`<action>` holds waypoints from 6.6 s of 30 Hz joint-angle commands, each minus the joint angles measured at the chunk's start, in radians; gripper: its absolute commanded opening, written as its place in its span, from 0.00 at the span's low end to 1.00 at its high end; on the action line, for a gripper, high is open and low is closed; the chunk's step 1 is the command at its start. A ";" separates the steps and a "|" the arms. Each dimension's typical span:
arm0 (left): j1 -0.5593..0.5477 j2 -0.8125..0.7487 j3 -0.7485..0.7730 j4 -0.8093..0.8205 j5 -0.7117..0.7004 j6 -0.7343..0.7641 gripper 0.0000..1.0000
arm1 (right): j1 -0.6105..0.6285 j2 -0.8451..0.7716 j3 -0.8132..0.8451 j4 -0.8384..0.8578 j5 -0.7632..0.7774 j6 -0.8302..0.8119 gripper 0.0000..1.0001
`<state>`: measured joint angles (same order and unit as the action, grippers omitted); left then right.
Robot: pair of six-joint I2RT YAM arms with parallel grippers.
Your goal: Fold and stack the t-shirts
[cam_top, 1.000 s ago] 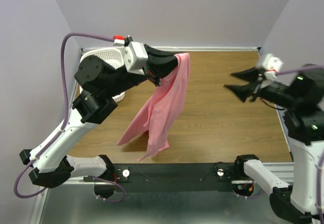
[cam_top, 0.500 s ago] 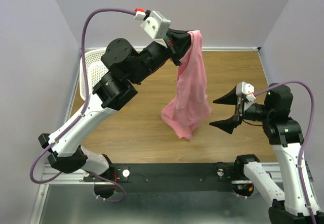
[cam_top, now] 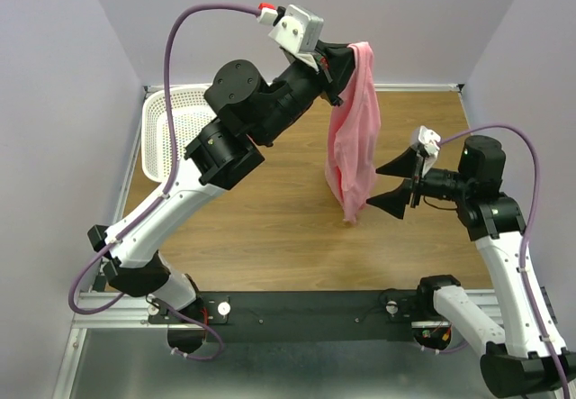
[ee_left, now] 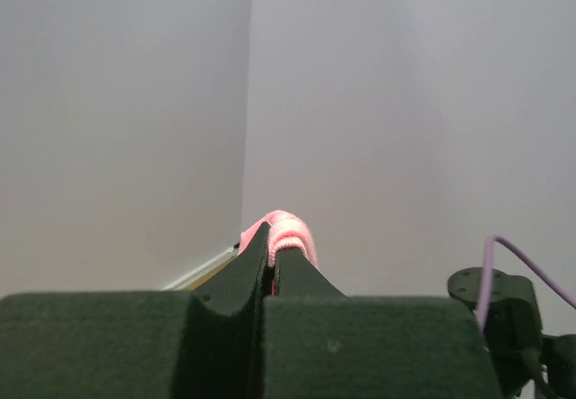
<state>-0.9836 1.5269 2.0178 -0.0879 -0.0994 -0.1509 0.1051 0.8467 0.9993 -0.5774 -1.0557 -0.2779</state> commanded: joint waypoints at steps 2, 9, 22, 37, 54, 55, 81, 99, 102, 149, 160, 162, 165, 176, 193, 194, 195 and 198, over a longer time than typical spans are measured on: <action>-0.009 0.007 0.029 0.013 -0.108 -0.041 0.00 | 0.044 -0.043 0.021 0.025 -0.063 0.069 0.91; -0.030 0.073 0.103 -0.016 -0.224 -0.104 0.00 | 0.318 0.081 0.081 0.070 0.195 0.132 0.91; -0.043 0.099 0.134 -0.015 -0.312 -0.124 0.00 | 0.400 0.144 0.121 0.158 0.738 0.201 0.89; -0.043 0.122 0.171 -0.115 -0.493 -0.184 0.00 | 0.400 0.057 0.053 0.172 0.315 0.105 0.92; -0.046 0.139 0.187 -0.095 -0.505 -0.216 0.00 | 0.469 0.160 0.075 0.287 0.354 0.203 0.90; -0.046 0.141 0.187 -0.090 -0.507 -0.216 0.00 | 0.470 0.161 0.076 0.295 0.384 0.213 0.90; -0.079 0.162 0.211 -0.052 -0.618 -0.222 0.00 | 0.578 0.394 0.216 0.441 0.694 0.473 0.47; -0.079 -0.232 -0.254 0.116 -0.407 0.074 0.00 | 0.389 -0.003 0.445 0.053 1.118 -0.110 0.01; -0.081 -0.278 -0.278 0.103 -0.219 0.105 0.00 | 0.377 0.031 0.618 0.047 1.220 -0.173 0.01; 0.508 -0.595 -1.558 0.263 -0.079 -0.580 0.61 | 0.352 1.256 0.860 0.261 0.821 0.079 0.92; 0.511 -0.798 -1.481 0.198 0.039 -0.431 0.87 | -0.068 0.789 0.219 0.174 0.611 -0.098 1.00; 0.511 -0.836 -1.481 0.149 0.038 -0.412 0.87 | -0.213 0.784 0.158 0.166 0.582 -0.057 0.96; 0.511 -0.912 -1.498 0.109 0.017 -0.411 0.88 | -0.338 0.827 0.125 0.166 0.531 -0.041 0.90; 0.513 -1.103 -1.579 0.089 0.053 -0.495 0.88 | -0.367 1.120 0.240 0.162 0.367 0.101 0.69; 0.511 -1.097 -1.499 0.031 0.053 -0.427 0.88 | 0.132 0.637 0.035 0.028 0.428 -0.245 0.06; 0.513 -1.094 -1.498 0.033 0.055 -0.423 0.88 | 0.184 0.620 0.003 -0.014 0.439 -0.294 0.17; 0.513 -1.093 -1.496 0.033 0.055 -0.423 0.88 | 0.256 0.606 -0.007 -0.027 0.447 -0.302 0.41; 0.513 -1.085 -1.493 0.034 0.058 -0.417 0.88 | 0.280 0.614 -0.010 -0.056 0.491 -0.297 0.54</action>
<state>-0.4770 0.4339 0.4953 -0.0479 -0.0601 -0.5919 0.3847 1.4357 1.0302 -0.5293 -0.6609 -0.5060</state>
